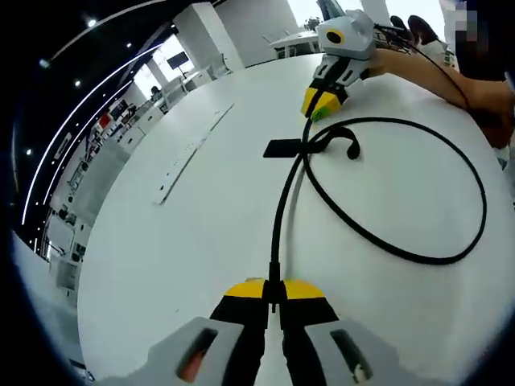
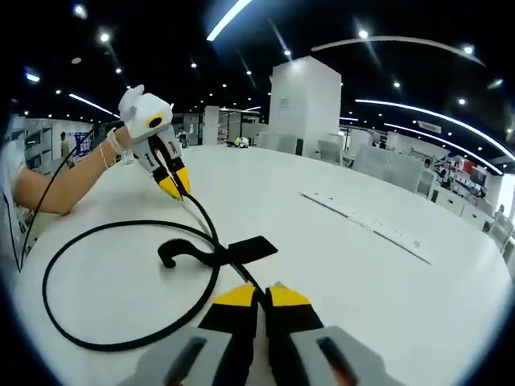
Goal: Find the charging cable on the desk, coil it up and secure with Velcro.
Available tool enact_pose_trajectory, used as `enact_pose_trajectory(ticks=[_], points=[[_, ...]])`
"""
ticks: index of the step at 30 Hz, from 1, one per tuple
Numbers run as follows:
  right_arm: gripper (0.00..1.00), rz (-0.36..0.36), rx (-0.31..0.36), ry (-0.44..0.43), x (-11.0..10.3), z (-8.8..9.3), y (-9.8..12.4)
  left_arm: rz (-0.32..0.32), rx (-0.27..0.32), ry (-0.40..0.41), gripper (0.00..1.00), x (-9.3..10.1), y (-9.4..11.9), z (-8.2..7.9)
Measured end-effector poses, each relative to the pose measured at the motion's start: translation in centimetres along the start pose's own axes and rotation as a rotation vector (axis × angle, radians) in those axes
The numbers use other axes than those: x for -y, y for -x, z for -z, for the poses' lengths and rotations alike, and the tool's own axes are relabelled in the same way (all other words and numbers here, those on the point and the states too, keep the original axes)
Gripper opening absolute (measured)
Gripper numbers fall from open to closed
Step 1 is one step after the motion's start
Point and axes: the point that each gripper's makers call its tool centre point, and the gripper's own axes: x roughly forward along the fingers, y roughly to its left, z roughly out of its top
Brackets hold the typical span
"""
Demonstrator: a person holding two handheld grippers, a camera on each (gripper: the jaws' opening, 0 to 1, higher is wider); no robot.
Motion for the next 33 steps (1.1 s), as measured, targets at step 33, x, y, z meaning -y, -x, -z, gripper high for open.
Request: enact_pose_trajectory(ticks=[33], points=[[0.1, -0.15, 0.12, 0.368, -5.4, -2.2, -1.3, 0.036, -0.019, 0.062, 0.06, 0.2, -0.6, 0.4]])
